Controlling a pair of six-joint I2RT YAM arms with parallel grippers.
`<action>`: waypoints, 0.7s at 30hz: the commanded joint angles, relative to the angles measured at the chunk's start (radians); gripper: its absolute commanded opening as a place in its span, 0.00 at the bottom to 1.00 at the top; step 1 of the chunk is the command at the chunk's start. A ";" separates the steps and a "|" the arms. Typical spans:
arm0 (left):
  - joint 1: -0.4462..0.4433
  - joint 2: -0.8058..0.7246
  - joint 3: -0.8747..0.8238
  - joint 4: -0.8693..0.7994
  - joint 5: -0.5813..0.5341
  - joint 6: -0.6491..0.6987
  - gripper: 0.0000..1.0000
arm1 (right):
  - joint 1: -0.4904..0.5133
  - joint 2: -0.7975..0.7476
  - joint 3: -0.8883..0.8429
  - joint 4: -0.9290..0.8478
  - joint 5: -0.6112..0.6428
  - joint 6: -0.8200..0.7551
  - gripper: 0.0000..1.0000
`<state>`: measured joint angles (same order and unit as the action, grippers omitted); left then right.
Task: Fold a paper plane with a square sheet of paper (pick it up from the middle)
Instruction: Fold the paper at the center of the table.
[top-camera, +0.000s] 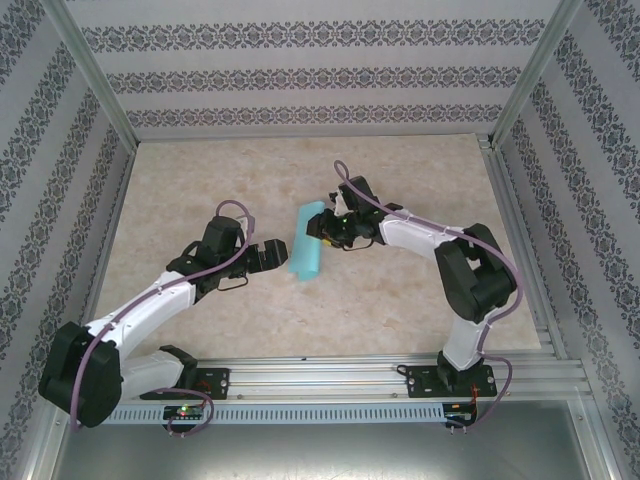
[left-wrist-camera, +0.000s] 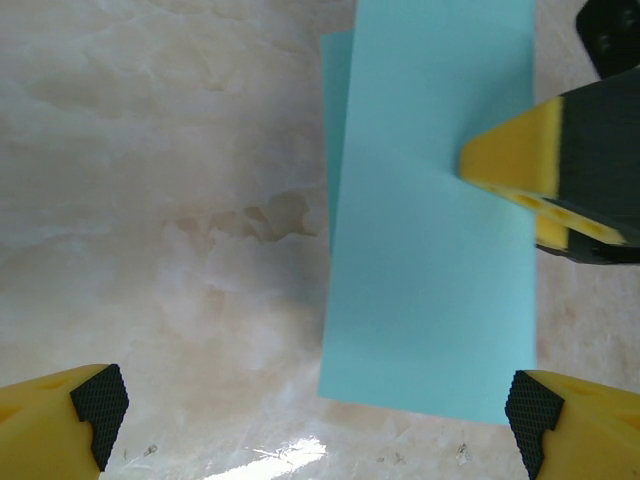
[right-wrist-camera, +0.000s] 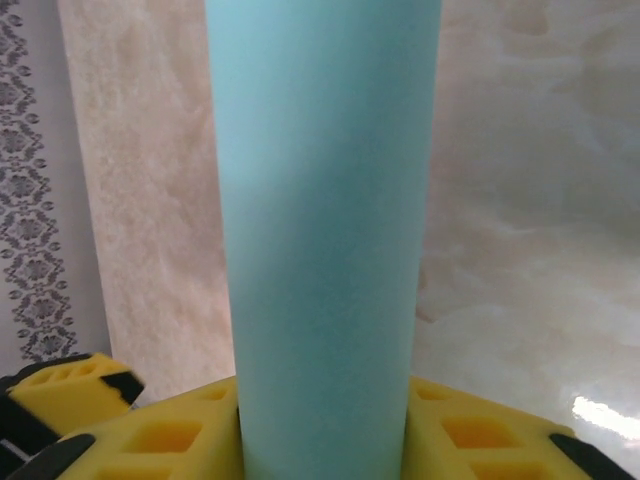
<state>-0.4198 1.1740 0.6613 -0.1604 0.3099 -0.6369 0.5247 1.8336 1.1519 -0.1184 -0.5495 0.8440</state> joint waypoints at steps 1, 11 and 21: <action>-0.013 0.047 0.046 0.012 0.038 -0.001 1.00 | -0.020 0.039 -0.030 0.037 -0.039 0.011 0.42; -0.013 0.151 0.071 0.050 0.107 0.010 1.00 | -0.058 0.018 -0.039 -0.124 0.021 -0.111 0.58; -0.013 0.160 0.071 0.052 0.115 0.011 1.00 | -0.072 -0.002 -0.022 -0.272 0.105 -0.168 0.60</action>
<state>-0.4198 1.3315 0.7055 -0.1387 0.4114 -0.6365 0.4488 1.8530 1.1229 -0.3069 -0.4961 0.7181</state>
